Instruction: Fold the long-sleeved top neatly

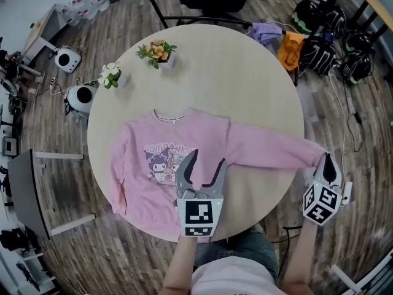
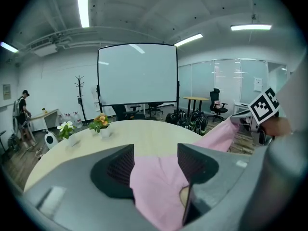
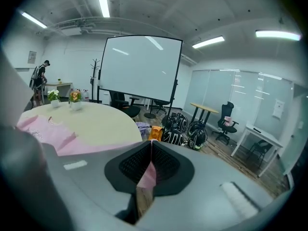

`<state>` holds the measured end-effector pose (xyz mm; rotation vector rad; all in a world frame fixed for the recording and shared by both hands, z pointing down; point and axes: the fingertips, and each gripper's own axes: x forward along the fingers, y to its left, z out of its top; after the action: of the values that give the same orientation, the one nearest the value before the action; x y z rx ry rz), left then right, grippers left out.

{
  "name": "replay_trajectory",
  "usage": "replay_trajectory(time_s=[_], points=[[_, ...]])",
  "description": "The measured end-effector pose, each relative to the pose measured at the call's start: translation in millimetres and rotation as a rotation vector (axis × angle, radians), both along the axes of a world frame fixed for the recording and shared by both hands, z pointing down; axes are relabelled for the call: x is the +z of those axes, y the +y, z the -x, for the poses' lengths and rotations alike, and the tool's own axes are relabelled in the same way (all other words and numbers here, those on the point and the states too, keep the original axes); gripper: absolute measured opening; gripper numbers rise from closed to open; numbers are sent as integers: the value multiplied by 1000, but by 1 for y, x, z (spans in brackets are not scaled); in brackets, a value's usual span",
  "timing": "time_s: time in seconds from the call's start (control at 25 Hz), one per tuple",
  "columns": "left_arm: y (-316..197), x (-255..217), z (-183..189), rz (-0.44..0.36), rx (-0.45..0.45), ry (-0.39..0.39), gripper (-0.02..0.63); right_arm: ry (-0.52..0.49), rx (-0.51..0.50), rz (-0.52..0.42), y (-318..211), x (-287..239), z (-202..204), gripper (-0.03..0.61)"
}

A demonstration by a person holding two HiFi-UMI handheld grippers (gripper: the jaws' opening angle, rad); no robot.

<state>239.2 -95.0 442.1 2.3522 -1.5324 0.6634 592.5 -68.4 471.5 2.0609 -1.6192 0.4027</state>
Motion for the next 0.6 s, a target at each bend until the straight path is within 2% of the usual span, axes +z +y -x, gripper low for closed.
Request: replay_trajectory(time_s=[0.28,0.6], points=[[8,-25,34,-56,-76,11,281,-11,-98,-61,-20,-45,43,32],[38,-38,96,-87,-200,14,281,-50,-265,-123,-45,-83,131,32]])
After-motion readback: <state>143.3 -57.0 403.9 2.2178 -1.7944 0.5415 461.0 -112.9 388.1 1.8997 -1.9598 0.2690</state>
